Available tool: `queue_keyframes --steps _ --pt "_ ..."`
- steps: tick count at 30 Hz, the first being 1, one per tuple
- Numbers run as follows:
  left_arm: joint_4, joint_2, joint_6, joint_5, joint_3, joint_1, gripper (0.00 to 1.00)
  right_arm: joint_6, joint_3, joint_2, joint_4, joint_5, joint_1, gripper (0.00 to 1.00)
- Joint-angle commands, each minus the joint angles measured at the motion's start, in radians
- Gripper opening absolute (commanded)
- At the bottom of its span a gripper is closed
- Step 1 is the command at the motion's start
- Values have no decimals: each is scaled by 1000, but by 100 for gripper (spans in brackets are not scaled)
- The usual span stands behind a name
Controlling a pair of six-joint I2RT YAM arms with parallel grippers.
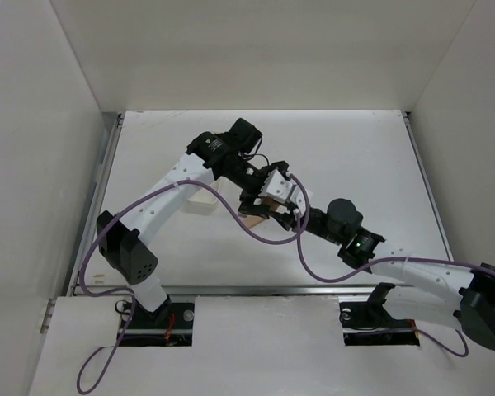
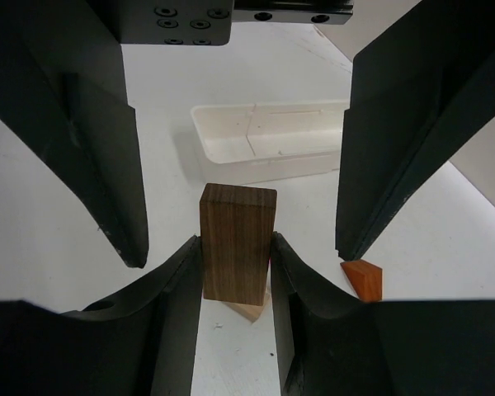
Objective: Build the wood block tower
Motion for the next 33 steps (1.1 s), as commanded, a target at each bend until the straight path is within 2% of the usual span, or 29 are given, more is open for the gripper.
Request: queue_keyframes --steps 1,6,14,22,25,27,30,33 --pt "30 -12 -42 -14 13 1 75 -27 38 -20 89 26 19 0" --pt "30 -12 -51 -23 13 1 67 -27 28 -29 89 35 19 0" --pt "21 -59 22 -56 -28 11 66 -27 18 -60 59 44 19 0" --pt "41 -72 1 -56 4 11 56 -46 18 -60 25 44 19 0" --pt "41 -72 1 -56 4 11 56 -46 18 -60 16 44 19 0" --pt "41 -72 1 -56 4 11 51 -46 18 -60 16 44 19 0" --pt "41 -72 1 -56 4 11 51 -46 18 -60 16 44 19 0" --pt "41 -72 1 -56 4 11 35 -46 18 -60 16 44 19 0"
